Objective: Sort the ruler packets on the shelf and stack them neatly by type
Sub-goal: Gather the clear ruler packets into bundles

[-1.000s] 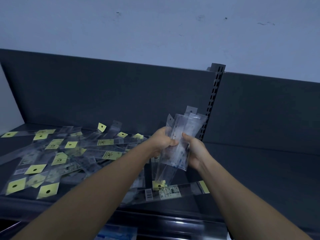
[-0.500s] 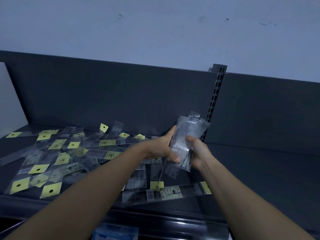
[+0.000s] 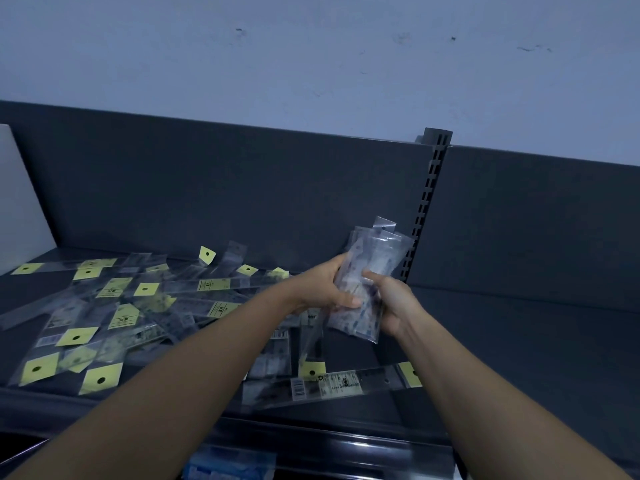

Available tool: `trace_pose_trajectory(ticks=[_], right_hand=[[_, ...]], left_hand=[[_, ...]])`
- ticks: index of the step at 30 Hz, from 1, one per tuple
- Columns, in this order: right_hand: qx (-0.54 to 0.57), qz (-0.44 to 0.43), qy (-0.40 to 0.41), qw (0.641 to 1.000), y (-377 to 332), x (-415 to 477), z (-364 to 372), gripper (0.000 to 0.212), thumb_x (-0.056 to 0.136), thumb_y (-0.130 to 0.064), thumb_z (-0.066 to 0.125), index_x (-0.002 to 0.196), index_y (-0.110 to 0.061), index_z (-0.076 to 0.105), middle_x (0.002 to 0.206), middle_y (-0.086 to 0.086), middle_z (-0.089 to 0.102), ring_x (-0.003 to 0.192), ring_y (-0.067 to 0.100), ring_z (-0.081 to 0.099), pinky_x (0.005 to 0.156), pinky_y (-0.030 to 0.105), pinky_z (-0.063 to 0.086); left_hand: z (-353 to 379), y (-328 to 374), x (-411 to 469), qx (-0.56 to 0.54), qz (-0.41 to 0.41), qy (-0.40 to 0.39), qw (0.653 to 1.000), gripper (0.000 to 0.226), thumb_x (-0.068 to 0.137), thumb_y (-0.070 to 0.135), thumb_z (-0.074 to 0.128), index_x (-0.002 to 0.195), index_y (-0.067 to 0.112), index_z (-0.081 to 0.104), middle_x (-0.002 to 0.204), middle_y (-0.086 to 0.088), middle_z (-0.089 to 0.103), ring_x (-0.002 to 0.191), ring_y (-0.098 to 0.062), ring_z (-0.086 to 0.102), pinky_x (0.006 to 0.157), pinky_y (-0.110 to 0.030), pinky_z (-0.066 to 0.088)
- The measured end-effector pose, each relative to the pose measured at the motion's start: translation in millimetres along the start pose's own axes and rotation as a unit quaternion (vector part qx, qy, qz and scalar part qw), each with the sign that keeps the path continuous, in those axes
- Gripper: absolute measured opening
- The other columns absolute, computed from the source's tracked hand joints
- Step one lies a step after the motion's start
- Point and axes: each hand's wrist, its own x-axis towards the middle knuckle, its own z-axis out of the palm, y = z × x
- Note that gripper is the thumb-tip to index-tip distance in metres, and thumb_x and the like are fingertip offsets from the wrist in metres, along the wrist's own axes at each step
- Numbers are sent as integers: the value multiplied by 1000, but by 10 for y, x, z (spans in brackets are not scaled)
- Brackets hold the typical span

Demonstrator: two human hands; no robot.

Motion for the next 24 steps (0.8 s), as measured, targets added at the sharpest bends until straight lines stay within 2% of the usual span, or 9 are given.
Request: trace_pose_trajectory(ticks=[3, 5, 8, 12, 14, 16, 18, 21, 24], right_hand=[[-2, -5, 2, 1000, -8, 7, -15, 21, 90, -5, 58, 111, -2, 63, 99, 22, 71, 87, 37, 70, 68, 51, 58], [11, -3, 17, 1000, -1, 24, -38, 20, 91, -8, 58, 109, -2, 62, 100, 22, 71, 90, 37, 69, 72, 50, 57], [21, 10, 24, 999, 17, 30, -48, 18, 91, -11, 57, 106, -2, 62, 102, 22, 70, 93, 38, 68, 74, 49, 56], [-4, 12, 12, 1000, 31, 28, -35, 19, 93, -11, 55, 107, -2, 63, 104, 22, 70, 96, 38, 68, 80, 51, 56], [-16, 15, 5, 1000, 27, 14, -17, 24, 92, -9, 54, 113, -1, 63, 107, 24, 69, 97, 40, 68, 77, 54, 56], [-20, 19, -5, 1000, 20, 0, -4, 31, 91, -7, 53, 120, 1, 61, 109, 26, 68, 99, 42, 67, 72, 55, 57], [-18, 17, -16, 1000, 14, -12, -5, 32, 89, -4, 52, 119, 2, 62, 109, 27, 68, 100, 44, 66, 73, 57, 56], [-3, 12, -22, 1000, 8, -23, -13, 28, 90, -3, 50, 115, 1, 63, 110, 26, 68, 101, 43, 66, 79, 58, 55], [29, 25, -35, 999, 5, -57, -16, 35, 90, -8, 53, 124, -1, 56, 117, 24, 66, 103, 40, 66, 82, 55, 54]], left_hand=[[-11, 12, -16, -10, -17, -26, 999, 103, 77, -4, 75, 152, 27, 12, 131, 0, 53, 102, -13, 63, 76, -25, 55], [-25, 1, -34, -31, -20, -81, 996, 113, 72, -12, 74, 152, 32, 8, 143, -6, 46, 119, -22, 58, 86, -33, 55], [-29, 29, -74, -6, -28, -105, 994, 126, 65, -10, 79, 153, 30, -1, 157, -1, 24, 137, -21, 39, 95, -27, 50], [5, 56, -85, 19, -26, -41, 999, 108, 76, -14, 70, 153, 23, 6, 141, 14, 33, 124, -14, 49, 90, -30, 53], [14, 28, -59, 33, -22, -10, 999, 101, 79, -7, 71, 154, 18, 8, 137, 17, 36, 111, -3, 56, 88, -30, 51], [11, 8, -40, 45, -14, 8, 999, 95, 81, -1, 71, 153, 16, 12, 118, 25, 43, 89, 11, 56, 90, -27, 48], [20, 20, -49, 46, 0, 10, 999, 92, 83, 7, 72, 152, 19, 13, 113, 26, 43, 85, 9, 54, 92, -28, 48], [45, 52, -41, 35, -27, 45, 998, 68, 93, 33, 60, 147, 24, 18, 120, 13, 48, 90, -9, 64, 70, -22, 51], [37, 37, 71, -28, -36, 185, 982, 19, 103, 31, 39, 111, 14, 37, 86, -7, 54, 55, -15, 51, 45, -26, 42]])
